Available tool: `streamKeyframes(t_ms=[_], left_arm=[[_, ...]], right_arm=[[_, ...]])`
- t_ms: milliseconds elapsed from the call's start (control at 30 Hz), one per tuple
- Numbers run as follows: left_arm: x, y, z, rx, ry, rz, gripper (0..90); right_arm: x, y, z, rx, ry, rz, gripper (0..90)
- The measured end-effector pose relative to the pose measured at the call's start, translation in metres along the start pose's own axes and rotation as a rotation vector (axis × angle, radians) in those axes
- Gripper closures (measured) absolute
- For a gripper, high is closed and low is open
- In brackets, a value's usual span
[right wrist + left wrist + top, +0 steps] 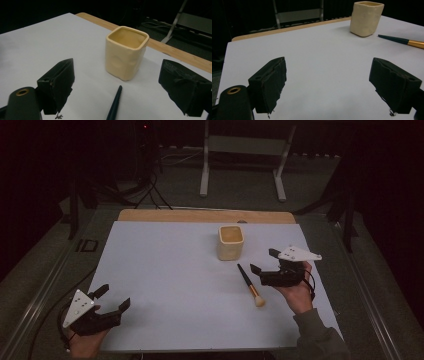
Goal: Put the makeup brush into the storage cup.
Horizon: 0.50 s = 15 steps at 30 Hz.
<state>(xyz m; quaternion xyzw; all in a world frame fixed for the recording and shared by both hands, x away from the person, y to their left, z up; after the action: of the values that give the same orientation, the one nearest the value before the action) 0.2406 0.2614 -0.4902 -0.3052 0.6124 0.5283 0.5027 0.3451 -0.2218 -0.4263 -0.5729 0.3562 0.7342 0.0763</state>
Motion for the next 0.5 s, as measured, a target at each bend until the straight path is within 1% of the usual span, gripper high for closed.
streamKeyframes(t_ms=[267, 433, 500], left_arm=[[-0.0002, 0.0003, -0.0002, -0.001, 0.001, -0.003, 15.2], [-0.0003, 0.0004, -0.0003, -0.002, -0.001, -0.003, 15.3], [-0.0002, 0.0004, -0.0002, -0.003, -0.002, -0.002, 15.3]], right_arm=[[-0.0008, -0.0003, 0.0002, -0.007, 0.005, 0.018, 13.2], [0.0014, 0.0008, -0.0009, -0.005, 0.003, 0.046, 13.2], [0.0021, 0.0017, -0.0011, -0.003, 0.008, 0.049, 13.2]])
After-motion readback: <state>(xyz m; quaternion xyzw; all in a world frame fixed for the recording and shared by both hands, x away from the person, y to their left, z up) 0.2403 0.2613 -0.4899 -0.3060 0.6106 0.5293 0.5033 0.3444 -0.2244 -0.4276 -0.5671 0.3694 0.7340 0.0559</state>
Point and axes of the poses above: each handheld gripper's, and its own axes: y roughly backward along the jaws, x roughly out of its underside, z roughly to its left, the point moved 4 cm from there along -y, roughly forward along the jaws, and after that the axes turned 13 degrees about -x, right-handed, at the moved point
